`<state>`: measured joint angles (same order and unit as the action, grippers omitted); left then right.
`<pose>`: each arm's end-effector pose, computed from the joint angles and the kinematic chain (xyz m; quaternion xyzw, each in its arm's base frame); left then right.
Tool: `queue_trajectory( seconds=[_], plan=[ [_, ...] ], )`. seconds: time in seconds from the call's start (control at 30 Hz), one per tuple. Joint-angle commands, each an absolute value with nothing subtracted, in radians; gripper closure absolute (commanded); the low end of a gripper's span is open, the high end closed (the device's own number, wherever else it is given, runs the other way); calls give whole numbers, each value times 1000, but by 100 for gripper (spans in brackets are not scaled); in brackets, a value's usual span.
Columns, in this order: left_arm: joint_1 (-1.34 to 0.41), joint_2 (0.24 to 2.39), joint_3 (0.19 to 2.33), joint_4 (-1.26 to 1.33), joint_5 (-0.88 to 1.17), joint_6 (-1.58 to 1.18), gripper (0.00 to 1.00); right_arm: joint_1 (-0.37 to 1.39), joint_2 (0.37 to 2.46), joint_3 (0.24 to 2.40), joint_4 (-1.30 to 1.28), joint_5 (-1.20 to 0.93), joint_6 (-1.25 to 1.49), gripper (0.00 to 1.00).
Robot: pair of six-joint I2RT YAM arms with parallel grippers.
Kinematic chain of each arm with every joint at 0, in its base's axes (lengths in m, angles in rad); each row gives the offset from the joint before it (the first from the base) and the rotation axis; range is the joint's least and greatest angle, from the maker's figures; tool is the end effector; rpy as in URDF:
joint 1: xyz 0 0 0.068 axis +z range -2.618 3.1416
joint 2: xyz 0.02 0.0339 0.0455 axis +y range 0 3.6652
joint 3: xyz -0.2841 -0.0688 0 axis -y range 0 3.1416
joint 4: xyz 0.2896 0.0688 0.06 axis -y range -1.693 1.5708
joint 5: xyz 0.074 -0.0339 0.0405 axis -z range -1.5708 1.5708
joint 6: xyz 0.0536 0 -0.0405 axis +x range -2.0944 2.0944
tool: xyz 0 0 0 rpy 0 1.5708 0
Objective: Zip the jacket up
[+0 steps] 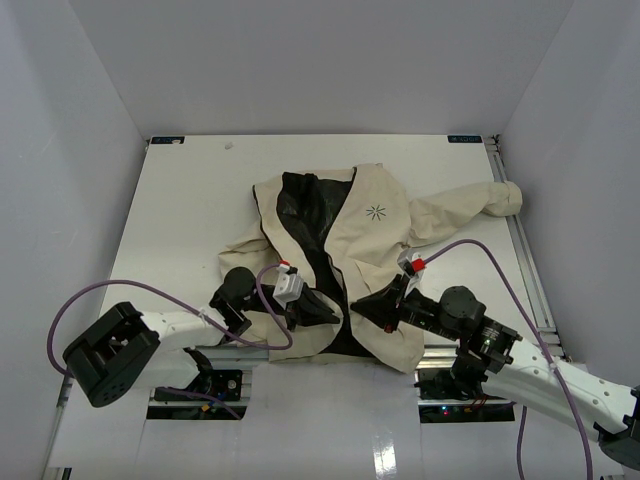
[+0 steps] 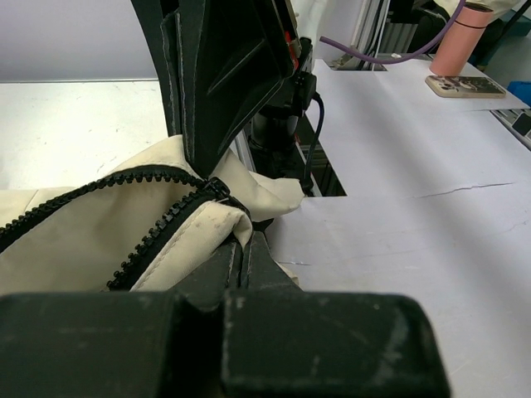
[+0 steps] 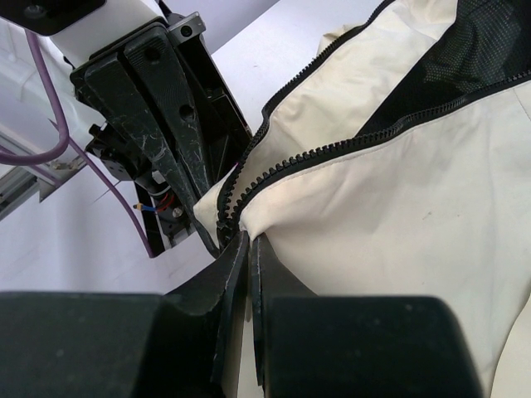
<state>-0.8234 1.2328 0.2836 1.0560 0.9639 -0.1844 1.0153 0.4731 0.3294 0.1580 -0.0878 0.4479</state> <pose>0.1357 -0.2112 0.1922 0.5133 0.4540 -0.5895 0.4276 0.0960 0.1636 0.2627 -0.2263 0.6646 0.4982 0.5088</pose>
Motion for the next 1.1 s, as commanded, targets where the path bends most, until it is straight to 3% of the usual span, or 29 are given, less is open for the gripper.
queue_trajectory(
  seconds=[0.0, 0.47, 1.07],
  plan=[
    [-838, 1212, 243, 936, 1099, -214, 100, 988, 472, 411, 310, 109, 407, 92],
    [-838, 1248, 244, 911, 1084, -238, 100, 989, 437, 399, 277, 181, 390, 92],
    [-839, 1272, 244, 955, 1142, -258, 100, 988, 585, 479, 319, 168, 333, 92]
  ],
)
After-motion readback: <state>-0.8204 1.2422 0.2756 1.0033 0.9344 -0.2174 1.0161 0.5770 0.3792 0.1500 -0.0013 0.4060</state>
